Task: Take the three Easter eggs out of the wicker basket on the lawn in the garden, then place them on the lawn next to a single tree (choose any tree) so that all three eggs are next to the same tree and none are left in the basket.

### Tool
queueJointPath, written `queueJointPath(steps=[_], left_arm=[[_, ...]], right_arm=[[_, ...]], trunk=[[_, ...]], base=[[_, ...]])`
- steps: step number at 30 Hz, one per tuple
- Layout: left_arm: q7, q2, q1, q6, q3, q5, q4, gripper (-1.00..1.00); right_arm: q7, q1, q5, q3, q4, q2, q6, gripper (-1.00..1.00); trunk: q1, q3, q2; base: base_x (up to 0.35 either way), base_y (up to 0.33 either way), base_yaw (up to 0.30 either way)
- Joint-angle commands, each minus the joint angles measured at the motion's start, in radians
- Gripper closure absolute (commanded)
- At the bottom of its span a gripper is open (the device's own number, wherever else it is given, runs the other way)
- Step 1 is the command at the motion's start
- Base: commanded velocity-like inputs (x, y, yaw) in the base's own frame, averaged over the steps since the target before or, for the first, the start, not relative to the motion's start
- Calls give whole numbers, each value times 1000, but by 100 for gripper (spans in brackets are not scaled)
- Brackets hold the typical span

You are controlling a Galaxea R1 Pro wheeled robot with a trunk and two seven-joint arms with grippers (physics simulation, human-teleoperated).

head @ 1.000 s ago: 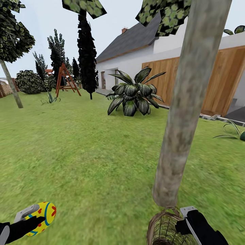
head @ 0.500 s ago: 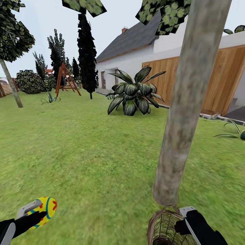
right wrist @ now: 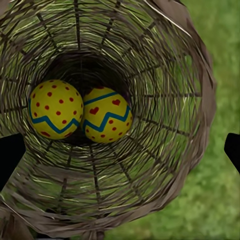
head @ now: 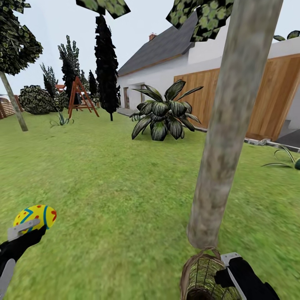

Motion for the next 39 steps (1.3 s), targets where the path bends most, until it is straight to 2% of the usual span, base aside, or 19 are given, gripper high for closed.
queueJointPath(steps=[1,4,7,13,20,25,26,27,28,29,33,39], left_arm=[[3,1,-1,4,0,11,1,100],[1,-2,-1,3,-5,11,6,100],[3,-23,-1,2,-8,10,7,100],[5,-40,-1,2,-9,7,8,100],[4,-43,-1,2,-10,6,13,100],[-1,-46,-1,-40,-12,8,11,100],[-1,-57,-1,-43,-12,7,10,100],[1,-83,-1,-46,-11,5,9,100],[-2,-98,-1,-47,-10,3,9,100],[-3,-104,-1,-47,-9,3,10,100],[-2,-108,-1,-47,-9,2,9,100],[7,-107,-1,-46,-3,5,12,100]], right_arm=[[8,0,11,4,-1,-1,5,-100],[8,-1,11,4,-1,-1,5,-100],[8,0,12,4,-1,-1,5,-100],[8,-1,12,4,-1,-1,5,-100],[9,-1,10,6,-2,-1,1,-100],[10,0,0,1,-1,-7,-3,-100],[10,0,-1,1,-1,-8,-2,-100],[10,0,-1,1,-1,-8,-2,-100],[10,0,-1,2,-1,-8,-3,-100],[10,0,-1,3,-1,-8,-4,-100],[7,-1,3,1,9,-6,4,-100],[5,0,7,4,11,-5,5,-100]], trunk=[[4,-4,-8],[15,-14,-29],[27,-23,-50],[50,-42,-92],[77,-64,-141],[88,-73,-162],[88,-73,-162],[88,-73,-162],[88,-73,-162],[88,-73,-162],[88,-73,-162],[111,-92,-204]], base=[[0,0,0],[0,0,0],[0,0,0],[0,0,0],[0,0,0],[0,0,0],[0,0,0],[0,0,0],[0,0,0],[0,0,0],[0,0,0],[0,0,0]])
